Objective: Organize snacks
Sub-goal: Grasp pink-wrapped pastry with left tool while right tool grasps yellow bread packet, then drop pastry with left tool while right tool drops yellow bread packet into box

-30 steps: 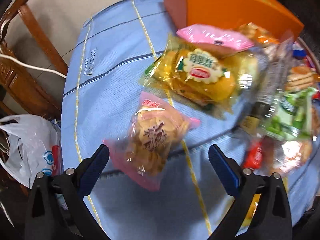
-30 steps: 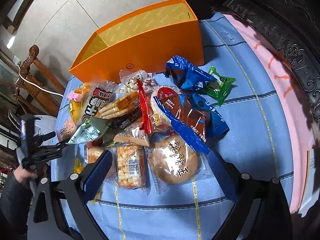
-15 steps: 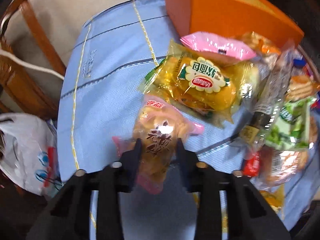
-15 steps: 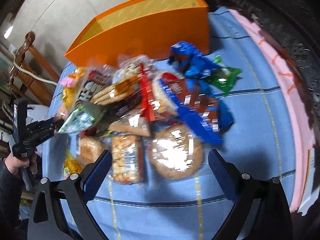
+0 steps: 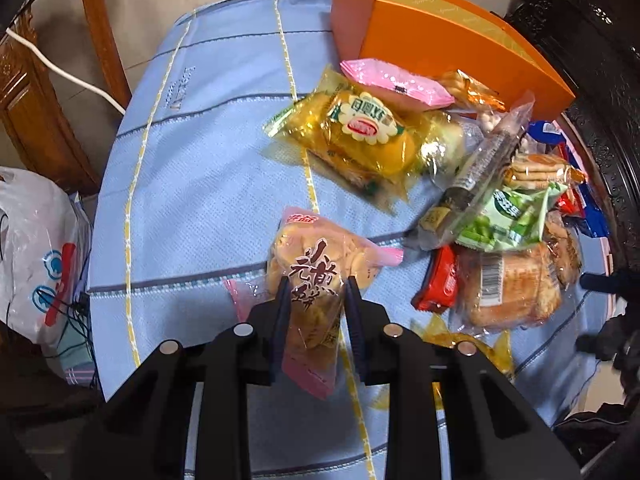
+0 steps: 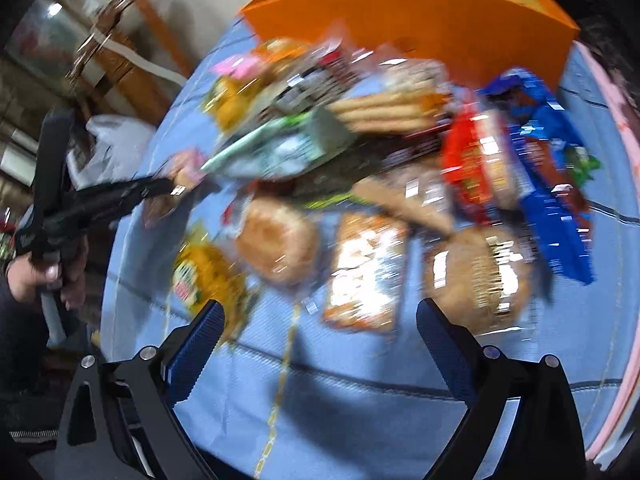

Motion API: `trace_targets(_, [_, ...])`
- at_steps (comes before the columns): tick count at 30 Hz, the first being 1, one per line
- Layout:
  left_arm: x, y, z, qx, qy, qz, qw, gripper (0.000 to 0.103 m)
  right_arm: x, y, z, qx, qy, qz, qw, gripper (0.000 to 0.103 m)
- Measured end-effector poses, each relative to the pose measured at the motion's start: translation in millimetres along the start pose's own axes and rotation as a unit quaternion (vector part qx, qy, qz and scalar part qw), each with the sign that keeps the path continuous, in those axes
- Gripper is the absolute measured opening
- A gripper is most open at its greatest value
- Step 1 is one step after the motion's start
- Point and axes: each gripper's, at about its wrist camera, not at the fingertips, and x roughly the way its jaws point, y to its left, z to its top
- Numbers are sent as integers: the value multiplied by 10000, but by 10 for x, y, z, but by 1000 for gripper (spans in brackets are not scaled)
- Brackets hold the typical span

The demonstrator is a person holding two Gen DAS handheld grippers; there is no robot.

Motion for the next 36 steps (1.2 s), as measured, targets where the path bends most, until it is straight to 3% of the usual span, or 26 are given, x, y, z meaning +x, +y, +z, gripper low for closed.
trace_targets(5, [108, -43, -63, 107, 51, 34, 9999, 28, 211, 512, -1, -1083, 77, 329, 9935, 97])
trace_targets(8, [146, -103, -64, 254, 71, 114, 9996, 36, 326, 886, 73, -1803, -13, 374, 9829, 97])
trace_targets(13, [193, -212, -63, 518, 127, -9, 9986, 67, 638, 1069, 219, -2082, 314, 86, 9775, 90])
trace_targets(16, [250, -314, -71, 816, 115, 107, 9965, 74, 735, 1238, 205, -2626, 199, -453, 9636, 91])
trace_targets(19, [275, -338, -79, 835, -1, 143, 9964, 72, 806, 1336, 103, -3132, 105, -954, 9448, 90])
trace_targets(20, [269, -331, -72, 821, -34, 182, 9965, 66, 838, 1365, 46, -3354, 38, -1198, 9344, 88])
trace_targets(21, [269, -306, -50, 819, -81, 272, 9962, 45, 846, 1378, 18, -3470, -11, -1359, 9280, 82])
trace_targets(22, [262, -275, -30, 825, -110, 318, 9960, 36, 834, 1373, 8, -3558, -69, -1552, 9216, 75])
trace_targets(23, [244, -216, -1, 744, -57, 158, 9971, 32, 816, 1365, 23, -3540, -97, -1632, 9208, 59])
trace_targets(24, [221, -169, 17, 646, -26, 67, 9979, 26, 770, 1317, 65, -3434, -81, -1574, 9259, 43])
trace_targets(25, [202, -127, 28, 560, 18, 24, 9984, 26, 690, 1227, 143, -3128, -6, -1295, 9410, 42])
trace_targets(27, [148, -58, 27, 472, 20, 89, 9988, 26, 559, 1110, 200, -2787, -4, -1097, 9541, 41])
trace_targets(31, [-66, -37, -39, 349, -128, 91, 9993, 26, 133, 928, 214, -2255, -190, -546, 9725, 41])
trace_targets(36, [-443, -134, -7, 312, -486, -40, 9983, 26, -377, 648, 174, -1685, -552, -95, 9841, 41])
